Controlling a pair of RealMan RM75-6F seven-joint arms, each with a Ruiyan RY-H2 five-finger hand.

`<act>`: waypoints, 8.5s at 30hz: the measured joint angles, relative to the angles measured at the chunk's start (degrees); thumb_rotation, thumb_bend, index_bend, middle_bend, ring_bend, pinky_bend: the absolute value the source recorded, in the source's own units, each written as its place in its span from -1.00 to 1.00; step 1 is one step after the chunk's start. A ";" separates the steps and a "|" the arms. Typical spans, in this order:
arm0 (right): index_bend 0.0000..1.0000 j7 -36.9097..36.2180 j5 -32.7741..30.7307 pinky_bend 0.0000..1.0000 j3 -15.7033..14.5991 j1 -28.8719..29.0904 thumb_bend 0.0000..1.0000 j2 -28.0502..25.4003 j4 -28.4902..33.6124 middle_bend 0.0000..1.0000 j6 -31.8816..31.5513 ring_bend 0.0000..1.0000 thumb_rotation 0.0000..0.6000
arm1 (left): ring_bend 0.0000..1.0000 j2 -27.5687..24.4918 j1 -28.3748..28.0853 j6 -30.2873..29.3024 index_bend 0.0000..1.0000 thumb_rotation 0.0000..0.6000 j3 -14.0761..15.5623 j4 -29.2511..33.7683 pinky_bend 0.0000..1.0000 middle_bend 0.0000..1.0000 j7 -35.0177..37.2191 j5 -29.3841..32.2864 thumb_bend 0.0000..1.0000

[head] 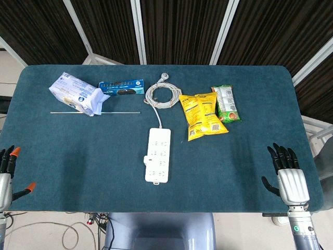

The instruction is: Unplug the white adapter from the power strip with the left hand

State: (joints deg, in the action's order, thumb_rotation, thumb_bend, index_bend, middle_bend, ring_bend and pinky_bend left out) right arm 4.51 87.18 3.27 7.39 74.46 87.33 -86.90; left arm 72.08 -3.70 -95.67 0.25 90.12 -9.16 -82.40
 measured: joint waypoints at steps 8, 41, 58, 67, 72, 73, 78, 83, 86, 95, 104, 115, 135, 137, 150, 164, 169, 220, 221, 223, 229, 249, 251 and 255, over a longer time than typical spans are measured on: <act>-1.00 -0.60 0.70 -1.00 -0.03 -0.48 -0.29 -0.56 0.58 -1.00 -0.74 -1.00 1.00 | -1.00 0.19 0.17 0.78 -0.90 1.00 -0.24 0.23 -1.00 -0.99 -0.50 -1.02 -1.00; -1.00 17.62 13.89 -1.00 -4.68 8.53 0.19 4.53 8.73 -1.00 13.70 -1.00 1.00 | -1.00 -4.86 -12.63 16.96 -0.70 1.00 -10.20 16.24 -1.00 -0.83 -10.96 1.61 -0.99; -0.93 25.68 13.26 -0.88 -5.72 12.94 0.19 14.12 11.20 -0.86 23.02 -0.89 1.00 | -1.00 -1.16 -26.58 28.58 -0.70 1.00 -16.89 21.22 -1.00 -0.82 -23.07 15.09 -0.98; -0.90 23.66 9.79 -0.86 -4.38 16.23 0.19 17.46 8.23 -0.84 27.62 -0.88 1.00 | -1.00 1.71 -29.88 28.75 -0.70 1.00 -15.88 21.03 -1.00 -0.81 -26.84 17.70 -0.98; -0.90 22.39 8.70 -0.86 -4.10 17.42 0.19 19.25 6.46 -0.84 28.99 -0.88 1.00 | -1.00 2.66 -31.22 28.89 -0.69 1.00 -15.36 20.99 -1.00 -0.79 -28.20 18.81 -0.98; -0.90 22.16 8.53 -0.86 -4.08 17.66 0.19 19.60 6.14 -0.84 29.23 -0.88 1.00 | -1.00 3.04 -31.63 28.98 -0.69 1.00 -15.16 20.94 -1.00 -0.79 -28.73 19.15 -0.98; -0.90 21.40 7.27 -0.86 -3.94 18.93 0.19 21.20 4.33 -0.84 30.60 -0.88 1.00 | -1.00 4.65 -33.44 29.30 -0.66 1.00 -14.45 20.87 -1.00 -0.77 -30.93 20.72 -0.98; -0.90 20.70 6.29 -0.86 -3.89 19.90 0.19 22.36 2.53 -0.84 31.56 -0.88 1.00 | -1.00 6.23 -35.18 29.72 -0.65 1.00 -13.72 20.70 -1.00 -0.75 -32.80 21.53 -0.98; -0.90 20.00 5.67 -0.86 -3.83 20.39 0.19 22.82 2.04 -0.84 31.79 -0.88 1.00 | -0.98 7.14 -36.29 30.20 -0.61 1.00 -13.30 20.13 -0.98 -0.70 -33.50 21.98 -0.95; -0.89 19.59 4.55 -0.86 -3.82 21.07 0.19 23.00 1.35 -0.84 31.50 -0.88 1.00 | -0.88 7.13 -40.61 36.26 -0.39 1.00 -12.57 14.97 -0.88 -0.47 -32.85 20.67 -0.94; -0.89 19.75 3.57 -0.86 -4.21 21.40 0.19 23.50 0.87 -0.84 31.21 -0.88 1.00 | -0.84 10.68 -42.77 36.40 -0.41 1.00 -12.27 11.12 -0.88 -0.41 -32.45 22.60 -0.89; -0.89 20.06 2.79 -0.86 -5.14 21.98 0.19 24.79 -0.12 -0.84 31.68 -0.88 1.00 | -0.84 13.94 -44.23 34.62 -0.41 1.00 -11.75 9.83 -0.88 -0.42 -33.43 25.72 -0.89; -0.89 19.68 2.05 -0.86 -6.32 22.26 0.19 24.87 -0.61 -0.84 31.24 -0.88 1.00 | -0.84 20.68 -47.08 32.54 -0.38 1.00 -11.02 9.32 -0.88 -0.38 -36.67 29.04 -0.81; -0.89 19.65 2.03 -0.86 -6.39 22.27 0.19 24.83 -0.56 -0.84 31.14 -0.88 1.00 | -0.83 21.33 -47.43 32.34 -0.37 1.00 -11.53 9.40 -0.87 -0.36 -36.76 29.71 -0.80; -0.89 19.41 2.02 -0.86 -6.82 22.13 0.19 24.21 -0.19 -0.84 30.36 -0.88 1.00 | -0.81 25.57 -49.37 30.06 -0.33 1.00 -12.39 8.79 -0.87 -0.31 -40.43 35.73 -0.79; -0.89 19.28 1.74 -0.86 -7.30 22.00 0.19 24.24 -0.24 -0.84 30.21 -0.88 1.00 | -0.81 26.50 -50.65 28.93 -0.26 1.00 -13.53 9.08 -0.87 -0.25 -41.55 40.99 -0.72; -0.89 19.25 1.81 -0.86 -7.32 21.95 0.19 24.01 -0.12 -0.84 29.90 -0.88 1.00 | -0.80 27.32 -51.02 28.86 -0.24 1.00 -12.62 7.88 -0.87 -0.24 -41.58 41.32 -0.68; -0.88 18.11 1.06 -0.86 -7.51 21.93 0.19 23.87 -1.48 -0.84 29.97 -0.88 1.00 | -0.77 31.64 -51.26 30.92 -0.09 1.00 -9.12 0.14 -0.86 -0.10 -41.37 41.30 -0.49; -0.88 18.11 1.05 -0.86 -7.51 21.93 0.19 23.85 -1.52 -0.84 29.97 -0.88 1.00 | -0.77 31.73 -51.27 31.00 -0.09 1.00 -9.09 0.03 -0.86 -0.10 -41.36 41.30 -0.49; -0.88 18.04 1.04 -0.86 -7.52 21.91 0.19 23.84 -1.61 -0.84 29.95 -0.88 1.00 | -0.77 31.94 -51.30 31.14 -0.08 1.00 -9.00 -0.27 -0.86 -0.09 -41.41 41.29 -0.49; -0.88 17.87 0.97 -0.86 -7.51 21.94 0.19 23.83 -1.74 -0.84 30.02 -0.88 1.00 | -0.74 32.51 -51.36 31.61 -0.01 1.00 -8.93 -0.98 -0.85 -0.02 -41.36 41.37 -0.42; -0.88 17.58 0.88 -0.86 -7.69 21.77 0.19 23.80 -1.83 -0.84 29.94 -0.88 1.00 | -0.58 32.75 -50.35 30.42 0.34 1.00 -8.62 -1.76 -0.82 0.41 -41.21 39.21 -0.33; -0.88 17.70 0.83 -0.86 -7.73 21.73 0.19 23.83 -1.82 -0.84 29.95 -0.88 1.00 | -0.58 32.85 -50.31 30.42 0.34 1.00 -8.77 -1.87 -0.82 0.41 -41.08 39.10 -0.33; -0.88 17.82 0.64 -0.86 -7.71 21.72 0.19 24.08 -1.89 -0.84 30.14 -0.88 1.00 | -0.58 33.43 -50.37 30.46 0.34 1.00 -9.26 -2.02 -0.82 0.41 -40.94 39.03 -0.33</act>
State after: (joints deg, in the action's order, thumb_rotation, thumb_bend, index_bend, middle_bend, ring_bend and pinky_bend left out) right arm 22.33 87.81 -4.44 29.11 98.54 85.44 -56.76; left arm 105.51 -54.07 -65.21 -9.01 88.10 -50.11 -43.37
